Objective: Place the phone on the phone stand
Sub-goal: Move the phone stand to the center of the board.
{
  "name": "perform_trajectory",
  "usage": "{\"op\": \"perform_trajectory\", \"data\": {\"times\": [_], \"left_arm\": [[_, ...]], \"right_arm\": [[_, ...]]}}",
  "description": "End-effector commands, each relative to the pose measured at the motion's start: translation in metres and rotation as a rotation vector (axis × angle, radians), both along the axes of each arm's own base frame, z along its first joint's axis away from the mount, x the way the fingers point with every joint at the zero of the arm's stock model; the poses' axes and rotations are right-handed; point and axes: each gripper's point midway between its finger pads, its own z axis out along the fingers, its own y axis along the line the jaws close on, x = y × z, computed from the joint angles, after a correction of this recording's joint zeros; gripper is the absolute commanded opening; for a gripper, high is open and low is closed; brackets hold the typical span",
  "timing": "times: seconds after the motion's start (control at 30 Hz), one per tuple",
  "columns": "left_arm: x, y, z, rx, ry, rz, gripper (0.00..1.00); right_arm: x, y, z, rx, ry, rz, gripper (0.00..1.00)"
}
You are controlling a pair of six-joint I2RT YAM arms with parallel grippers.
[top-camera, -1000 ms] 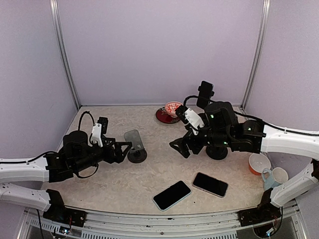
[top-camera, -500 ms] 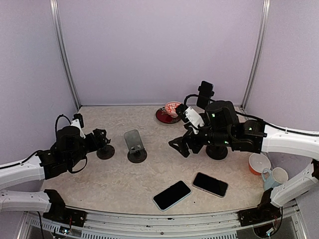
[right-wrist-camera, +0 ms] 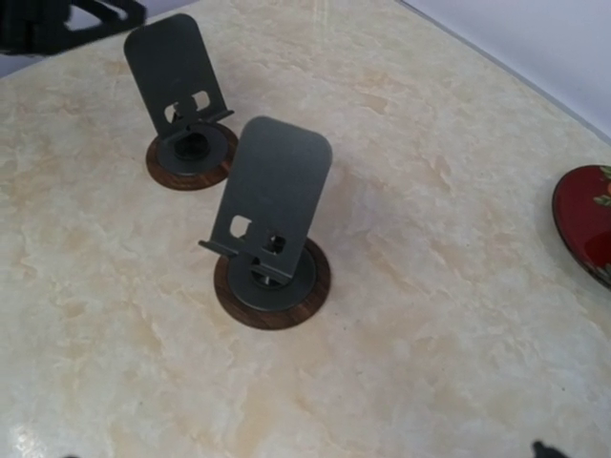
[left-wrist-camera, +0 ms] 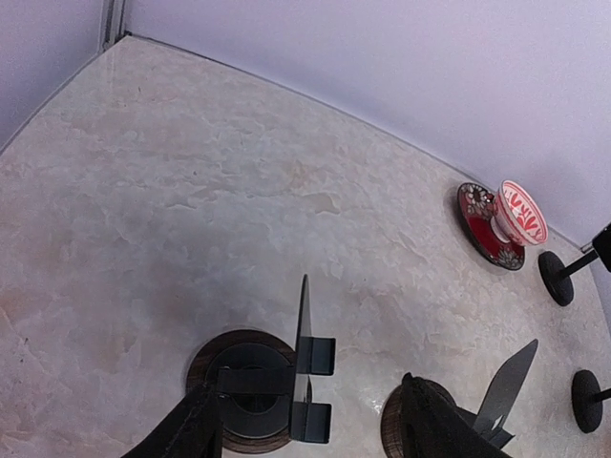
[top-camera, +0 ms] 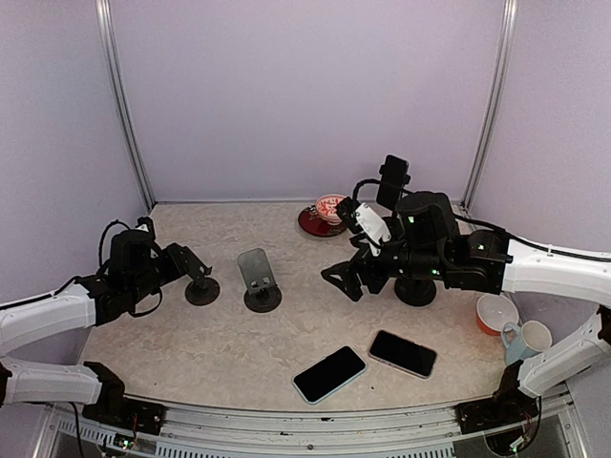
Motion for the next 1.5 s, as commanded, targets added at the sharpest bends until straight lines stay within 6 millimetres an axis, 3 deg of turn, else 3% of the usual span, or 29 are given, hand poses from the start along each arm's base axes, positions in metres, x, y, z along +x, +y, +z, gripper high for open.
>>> {"op": "perform_trajectory", "data": {"times": [0.0,0.47,0.57,0.8,0.97,1.2,1.37,1.47], "left_arm": [[0.015,-0.011,0.015,0.007,0.000,-0.055,0.60],[0.040,-0.017,0.002,0.082,0.101,-0.068,0.37],[0.043,-0.014,0.001,0.094,0.126,-0.047,0.39],[0.041,-0.011,0.019,0.075,0.088,-0.028,0.55],[0.040,-0.004,0.018,0.117,0.111,-0.003,0.55],[0.041,-0.002,0.001,0.162,0.178,-0.002,0.54],[0.042,-0.004,-0.018,0.185,0.242,-0.017,0.46],[0.043,-0.005,-0.023,0.186,0.256,-0.026,0.33]], "right_arm": [[-0.001,-0.005,0.016,0.033,-0.040,0.009,1.00],[-0.014,-0.012,0.015,0.033,-0.091,0.070,1.00],[-0.017,-0.015,0.017,0.045,-0.107,0.082,1.00],[-0.025,-0.016,0.010,0.052,-0.104,0.123,1.00],[-0.029,-0.016,0.006,0.048,-0.107,0.146,1.00],[-0.031,-0.018,0.002,0.040,-0.114,0.157,1.00],[-0.032,-0.019,-0.001,0.042,-0.114,0.163,1.00],[-0.033,-0.019,-0.003,0.041,-0.111,0.167,1.00]]}}
